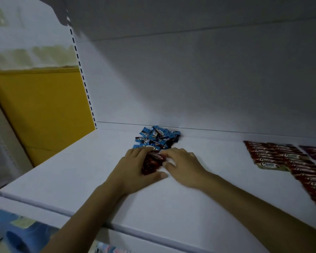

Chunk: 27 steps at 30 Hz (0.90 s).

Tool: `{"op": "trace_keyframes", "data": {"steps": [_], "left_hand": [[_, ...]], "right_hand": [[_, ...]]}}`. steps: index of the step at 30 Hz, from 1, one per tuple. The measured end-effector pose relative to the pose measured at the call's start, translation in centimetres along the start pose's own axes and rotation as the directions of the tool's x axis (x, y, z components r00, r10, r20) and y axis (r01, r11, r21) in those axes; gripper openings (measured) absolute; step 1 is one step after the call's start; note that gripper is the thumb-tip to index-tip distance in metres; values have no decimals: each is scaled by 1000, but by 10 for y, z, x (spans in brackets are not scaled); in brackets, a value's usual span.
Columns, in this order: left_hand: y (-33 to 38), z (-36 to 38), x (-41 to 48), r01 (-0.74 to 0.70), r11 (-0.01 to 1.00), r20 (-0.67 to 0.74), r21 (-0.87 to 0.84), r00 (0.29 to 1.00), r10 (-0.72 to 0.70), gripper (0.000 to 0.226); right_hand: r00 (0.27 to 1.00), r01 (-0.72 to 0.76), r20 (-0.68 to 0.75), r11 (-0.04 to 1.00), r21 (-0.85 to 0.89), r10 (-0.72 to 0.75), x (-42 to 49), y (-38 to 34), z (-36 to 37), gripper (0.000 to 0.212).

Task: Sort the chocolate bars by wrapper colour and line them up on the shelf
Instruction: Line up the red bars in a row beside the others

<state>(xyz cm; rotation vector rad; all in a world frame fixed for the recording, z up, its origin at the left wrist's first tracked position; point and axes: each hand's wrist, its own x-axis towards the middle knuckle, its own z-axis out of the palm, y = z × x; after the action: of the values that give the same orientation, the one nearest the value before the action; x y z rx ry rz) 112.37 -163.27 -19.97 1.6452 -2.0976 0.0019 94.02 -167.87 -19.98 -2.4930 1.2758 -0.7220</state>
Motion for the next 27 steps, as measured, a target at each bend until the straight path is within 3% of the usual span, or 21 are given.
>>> {"op": "trace_keyframes", "data": {"steps": [4, 6, 9, 12, 15, 17, 21, 24, 27], "left_hand": [[3, 2, 0, -13, 1000, 14, 9, 1000, 13, 84], [5, 0, -1, -13, 1000, 7, 22, 1000, 13, 74], [9, -2, -2, -15, 998, 4, 64, 1000, 15, 57], [7, -3, -4, -25, 995, -33, 97, 999, 29, 48], [5, -5, -4, -26, 998, 8, 61, 1000, 26, 49], [7, -9, -2, -11, 999, 37, 48, 999, 9, 50], [13, -12, -4, -30, 983, -22, 183, 999, 35, 41], [13, -9, -8, -78, 968, -41, 239, 995, 90, 33], [11, -8, -7, -105, 974, -55, 202, 991, 118, 26]], "right_hand": [[996, 71, 61, 995, -66, -67, -4, 4, 3, 39], [993, 78, 84, 996, 34, -80, -6, 4, 0, 37], [993, 63, 76, 947, 316, -92, -7, 2, -5, 31], [995, 39, 70, 914, 404, -74, -10, -4, -7, 33], [998, 31, 36, 941, 338, -46, -18, -10, -8, 25], [998, 58, -29, 981, 185, -53, -24, -13, -8, 21], [993, 54, -102, 998, -42, -58, -31, -21, -12, 22], [996, 35, -84, 998, -48, -39, -35, -21, -6, 21], [996, -55, -67, 988, 146, 65, -36, -16, -6, 18]]}}
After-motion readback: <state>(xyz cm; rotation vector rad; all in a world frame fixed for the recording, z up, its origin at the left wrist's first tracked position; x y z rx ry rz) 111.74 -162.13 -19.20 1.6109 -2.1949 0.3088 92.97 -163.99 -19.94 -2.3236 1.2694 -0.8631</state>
